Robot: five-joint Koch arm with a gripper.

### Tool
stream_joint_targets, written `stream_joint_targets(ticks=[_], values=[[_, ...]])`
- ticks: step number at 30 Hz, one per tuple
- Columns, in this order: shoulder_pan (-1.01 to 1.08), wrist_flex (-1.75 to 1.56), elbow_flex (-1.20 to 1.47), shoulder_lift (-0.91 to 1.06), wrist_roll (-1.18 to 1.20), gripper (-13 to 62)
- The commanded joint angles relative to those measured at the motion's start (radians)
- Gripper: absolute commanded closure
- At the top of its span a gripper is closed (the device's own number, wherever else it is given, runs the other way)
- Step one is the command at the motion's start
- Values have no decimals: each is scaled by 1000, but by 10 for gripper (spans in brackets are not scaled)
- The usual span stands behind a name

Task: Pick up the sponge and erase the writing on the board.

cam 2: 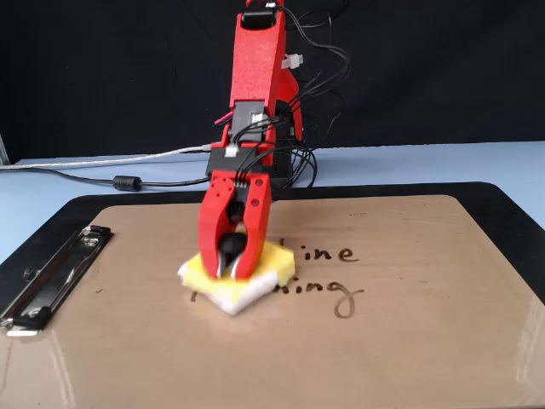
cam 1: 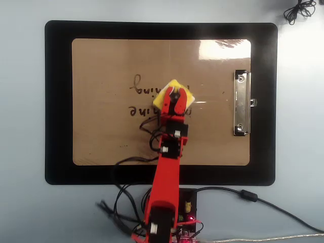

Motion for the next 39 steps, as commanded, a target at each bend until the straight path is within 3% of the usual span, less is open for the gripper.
stream_joint_targets(ticks=[1,4,7,17,23,26,32,36,39], values=[[15,40,183,253,-5,575],[17,95,423,549,-6,575],[17,189,457,640,-6,575],[69,167,-86,40,5,575],[72,167,-270,-172,11,575],[81,169,-250,-152,14,575],[87,207,100,187,15,575],[101,242,78,129,34,575],[101,270,-101,-32,35,575]])
